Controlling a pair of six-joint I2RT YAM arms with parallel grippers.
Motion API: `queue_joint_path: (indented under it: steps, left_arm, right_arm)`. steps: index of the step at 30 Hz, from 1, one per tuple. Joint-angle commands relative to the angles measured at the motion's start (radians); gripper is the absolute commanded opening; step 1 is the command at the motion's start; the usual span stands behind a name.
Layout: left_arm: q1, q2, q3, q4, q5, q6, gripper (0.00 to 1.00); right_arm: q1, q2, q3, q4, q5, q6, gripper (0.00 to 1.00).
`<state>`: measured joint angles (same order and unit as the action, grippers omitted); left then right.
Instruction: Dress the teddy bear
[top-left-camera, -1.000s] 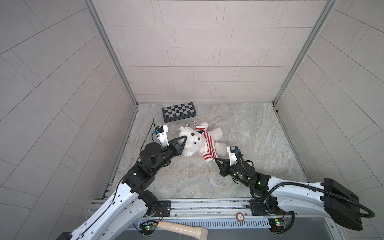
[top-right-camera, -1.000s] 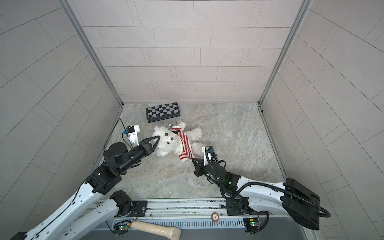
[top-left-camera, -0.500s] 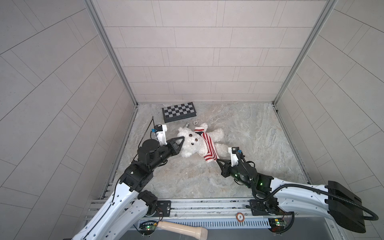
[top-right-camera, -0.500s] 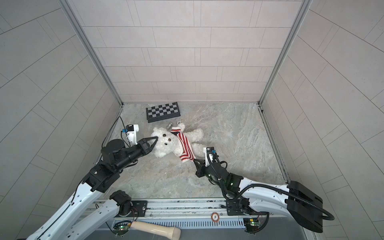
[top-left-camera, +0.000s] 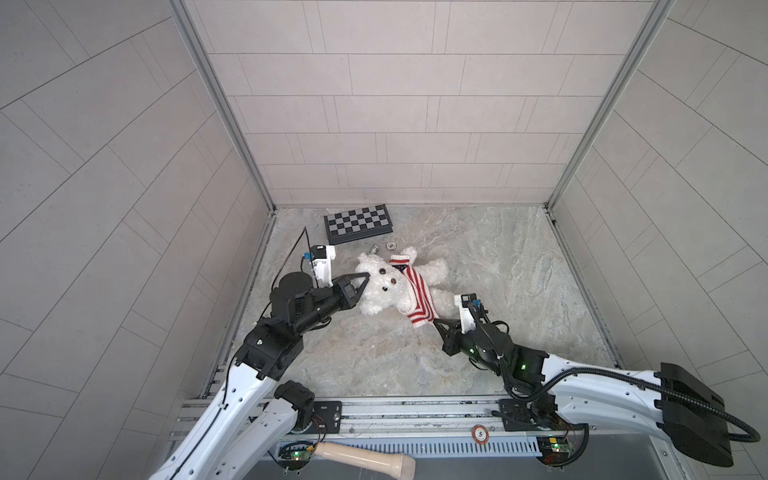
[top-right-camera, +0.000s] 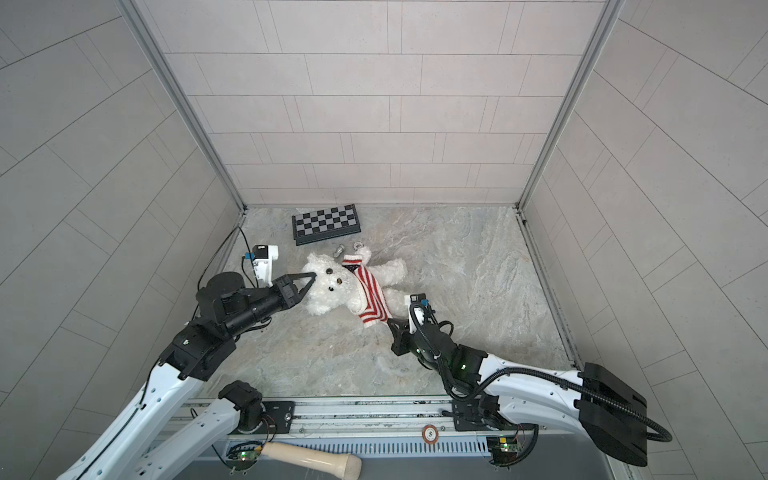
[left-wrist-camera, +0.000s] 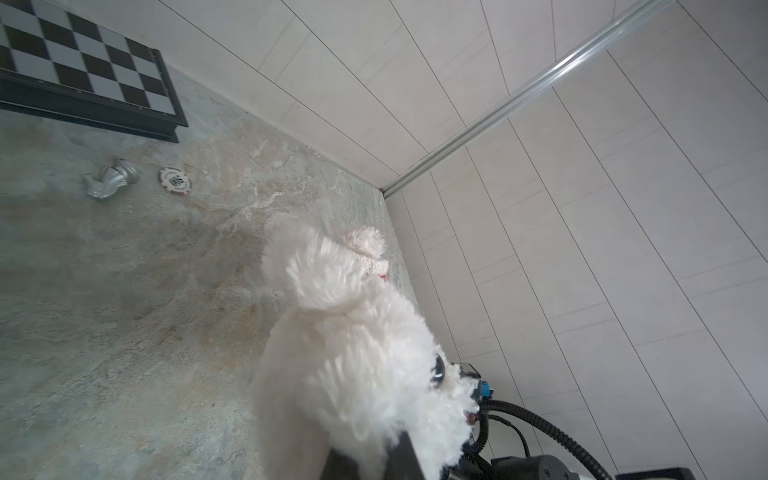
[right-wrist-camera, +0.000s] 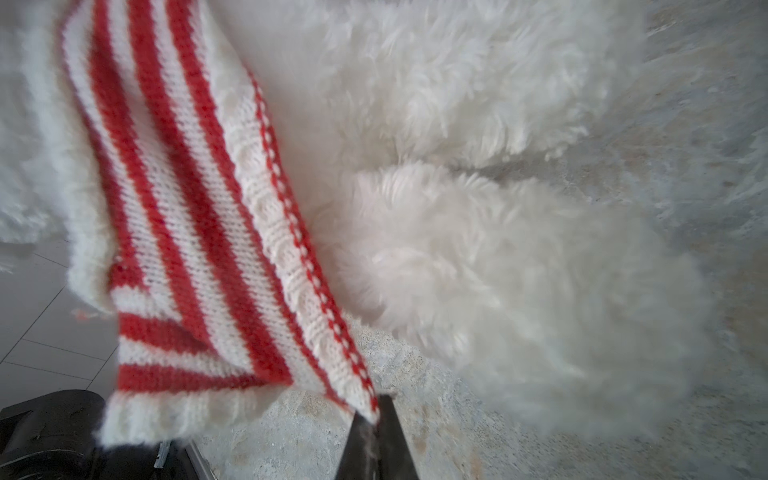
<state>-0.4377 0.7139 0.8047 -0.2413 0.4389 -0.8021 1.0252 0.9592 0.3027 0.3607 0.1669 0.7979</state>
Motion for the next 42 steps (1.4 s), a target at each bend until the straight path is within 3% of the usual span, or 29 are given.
queue_joint_path:
  steps: [1, 7, 13, 22, 25, 28, 32, 35, 39, 42]
  left_arm:
    - [0.011, 0.046, 0.100, 0.107, 0.162, 0.064, 0.00]
    - [0.011, 0.053, 0.166, -0.007, 0.173, 0.127, 0.00]
    - [0.012, 0.059, 0.260, -0.214, 0.095, 0.248, 0.00]
    - [0.013, 0.062, 0.299, -0.273, 0.058, 0.308, 0.00]
    - [0.013, 0.050, 0.281, -0.239, 0.074, 0.305, 0.00]
    - [0.009, 0.041, 0.200, -0.041, 0.201, 0.235, 0.00]
    - [-0.005, 0.036, 0.160, 0.053, 0.247, 0.278, 0.00]
    - [-0.006, 0.004, 0.138, 0.123, 0.259, 0.306, 0.00]
    - [-0.007, -0.035, 0.139, 0.161, 0.298, 0.377, 0.00]
    - [-0.006, -0.045, 0.139, 0.170, 0.375, 0.422, 0.00]
  right_arm:
    - [0.014, 0.009, 0.033, -0.150, 0.066, -0.051, 0.00]
    - [0.031, 0.015, 0.075, -0.161, 0.104, -0.094, 0.00]
    - [0.029, -0.100, -0.022, -0.107, 0.147, -0.083, 0.00]
    - [0.029, -0.242, -0.074, -0.122, 0.135, -0.042, 0.00]
    - [0.029, -0.244, -0.071, -0.106, 0.114, -0.049, 0.00]
    - [0.029, -0.174, -0.015, -0.104, 0.068, -0.095, 0.01]
    - [0.030, -0.068, 0.077, -0.117, -0.027, -0.140, 0.10]
    - [0.039, -0.083, 0.060, 0.000, -0.118, -0.182, 0.21]
    - [0.054, -0.208, 0.030, 0.018, -0.202, -0.259, 0.41]
    - [0.059, -0.370, 0.026, -0.080, -0.219, -0.336, 0.44]
